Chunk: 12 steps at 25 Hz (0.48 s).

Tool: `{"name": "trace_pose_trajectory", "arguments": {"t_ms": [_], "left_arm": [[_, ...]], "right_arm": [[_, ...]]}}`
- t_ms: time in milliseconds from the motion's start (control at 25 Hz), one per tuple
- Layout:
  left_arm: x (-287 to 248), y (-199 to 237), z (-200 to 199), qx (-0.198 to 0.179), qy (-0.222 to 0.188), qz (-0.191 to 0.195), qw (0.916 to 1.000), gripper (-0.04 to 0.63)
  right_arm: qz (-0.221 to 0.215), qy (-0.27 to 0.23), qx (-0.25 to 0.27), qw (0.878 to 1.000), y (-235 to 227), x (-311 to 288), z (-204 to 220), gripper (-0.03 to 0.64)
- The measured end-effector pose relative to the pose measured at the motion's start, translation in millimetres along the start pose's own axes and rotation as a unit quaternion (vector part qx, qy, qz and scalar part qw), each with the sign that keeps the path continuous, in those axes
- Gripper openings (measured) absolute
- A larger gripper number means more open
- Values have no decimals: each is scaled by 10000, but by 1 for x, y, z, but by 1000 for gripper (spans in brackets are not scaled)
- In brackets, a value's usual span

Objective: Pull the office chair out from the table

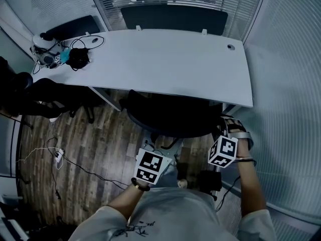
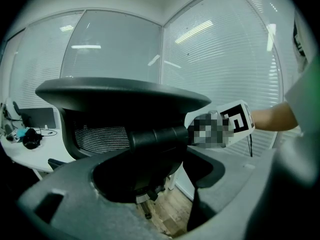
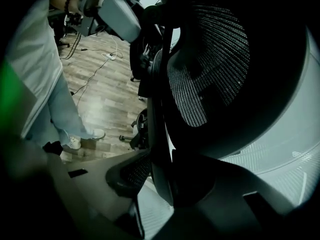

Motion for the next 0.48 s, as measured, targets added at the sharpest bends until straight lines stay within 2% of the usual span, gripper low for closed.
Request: {"name": "trace_pose_trajectory", "arguments": {"t_ms": [480], "left_arm": [[21,-15,15,-3,8,-35,10000,295]], "right_arm": [[9,-43,-132,9999,24,17,-1,129]]}}
Point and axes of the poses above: the fingertips, and each gripper's own axes: x backward along the fingers, y to its left, z out of its underside, the point moved 1 cm from there along x, backward along the fingers, and after that the axes turned 9 degrees about y, right-handed, at the moved point
